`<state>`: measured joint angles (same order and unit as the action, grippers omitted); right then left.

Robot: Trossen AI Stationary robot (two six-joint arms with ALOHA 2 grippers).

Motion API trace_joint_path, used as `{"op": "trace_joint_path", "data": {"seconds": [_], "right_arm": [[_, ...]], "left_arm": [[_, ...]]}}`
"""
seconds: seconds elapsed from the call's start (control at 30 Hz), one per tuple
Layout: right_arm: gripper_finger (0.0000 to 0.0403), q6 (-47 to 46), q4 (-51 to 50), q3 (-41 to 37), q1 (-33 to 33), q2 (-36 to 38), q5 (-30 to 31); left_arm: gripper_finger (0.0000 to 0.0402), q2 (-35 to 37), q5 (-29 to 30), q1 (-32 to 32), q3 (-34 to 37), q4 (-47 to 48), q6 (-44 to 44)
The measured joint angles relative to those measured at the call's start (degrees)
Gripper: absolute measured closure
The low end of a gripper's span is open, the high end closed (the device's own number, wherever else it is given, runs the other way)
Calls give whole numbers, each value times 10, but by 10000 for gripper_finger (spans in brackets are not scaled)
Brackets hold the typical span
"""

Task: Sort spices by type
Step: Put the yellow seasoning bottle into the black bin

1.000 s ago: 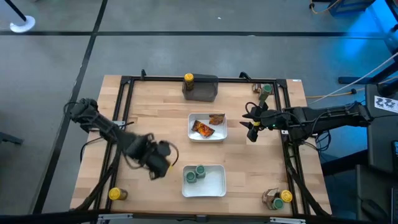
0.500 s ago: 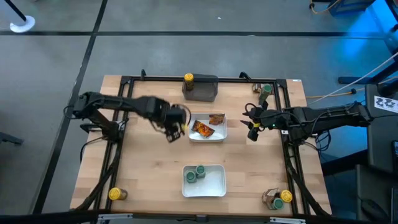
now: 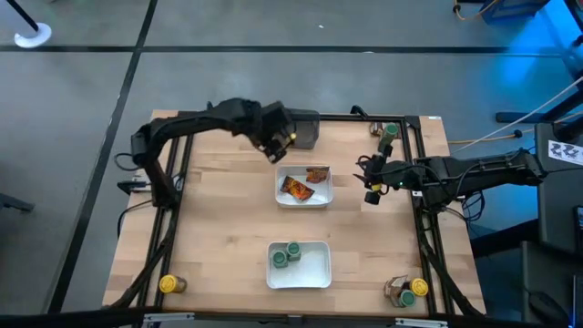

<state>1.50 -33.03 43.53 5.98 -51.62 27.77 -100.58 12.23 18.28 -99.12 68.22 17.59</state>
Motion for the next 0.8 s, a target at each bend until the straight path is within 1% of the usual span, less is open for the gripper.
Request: {"op": "trace_joint_path", "data": {"seconds": [0.17,0.47,0.53,0.8], "right_arm": [[240,18,1,0,0,0,27],[240,19,1,0,0,0,27],[240,19,1,0,0,0,27],[240,19,2,0,0,0,27]], "left_arm": [[188,-64,0,37,-84,14,-38],[188,-177,0,84,-214,22,-99],[188,-198,0,91,-223,24,-111],[188,-251,0,106,-224,61,-129]]}}
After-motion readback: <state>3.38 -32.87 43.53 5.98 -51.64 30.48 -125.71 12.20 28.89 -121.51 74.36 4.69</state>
